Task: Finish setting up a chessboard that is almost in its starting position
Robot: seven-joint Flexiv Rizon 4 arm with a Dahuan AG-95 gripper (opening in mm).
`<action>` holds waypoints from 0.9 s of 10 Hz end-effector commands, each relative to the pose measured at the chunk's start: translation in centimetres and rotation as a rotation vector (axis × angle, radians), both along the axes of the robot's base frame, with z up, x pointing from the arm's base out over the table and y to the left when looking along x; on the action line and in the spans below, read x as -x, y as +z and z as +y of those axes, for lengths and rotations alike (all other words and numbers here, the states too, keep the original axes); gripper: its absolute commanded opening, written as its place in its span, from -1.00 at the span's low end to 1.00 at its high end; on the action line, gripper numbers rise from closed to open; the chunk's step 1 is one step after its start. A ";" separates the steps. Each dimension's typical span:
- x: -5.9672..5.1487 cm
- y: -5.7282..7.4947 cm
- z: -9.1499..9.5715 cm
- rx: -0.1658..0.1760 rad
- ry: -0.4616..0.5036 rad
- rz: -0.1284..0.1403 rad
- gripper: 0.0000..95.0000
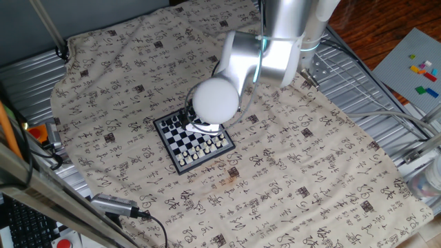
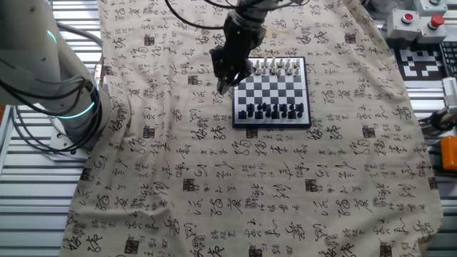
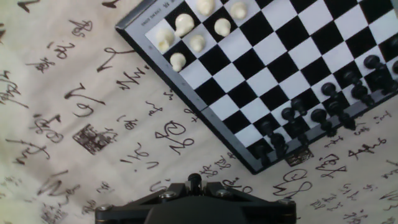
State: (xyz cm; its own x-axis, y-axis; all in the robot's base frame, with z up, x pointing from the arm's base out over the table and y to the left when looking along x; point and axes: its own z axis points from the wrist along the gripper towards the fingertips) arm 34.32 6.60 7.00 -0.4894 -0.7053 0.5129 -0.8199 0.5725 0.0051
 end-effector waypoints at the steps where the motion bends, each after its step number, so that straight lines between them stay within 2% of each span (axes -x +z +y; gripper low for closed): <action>1: 0.0 0.0 0.1 -0.026 0.137 0.054 -1.00; 3: 0.0 0.0 0.1 -0.001 0.193 0.087 -1.00; 4: 0.0 -0.1 0.1 0.000 0.231 0.108 -1.00; 5: 0.0 -0.1 0.1 0.001 0.297 0.137 -1.00; 6: 0.0 -0.1 0.0 -0.002 0.320 0.143 -1.00; 9: 0.0 0.0 0.0 0.004 0.321 0.124 -1.00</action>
State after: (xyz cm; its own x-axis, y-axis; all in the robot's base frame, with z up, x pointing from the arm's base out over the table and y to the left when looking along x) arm 34.36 6.56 7.02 -0.1647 -0.8137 0.5574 -0.9534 0.2762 0.1216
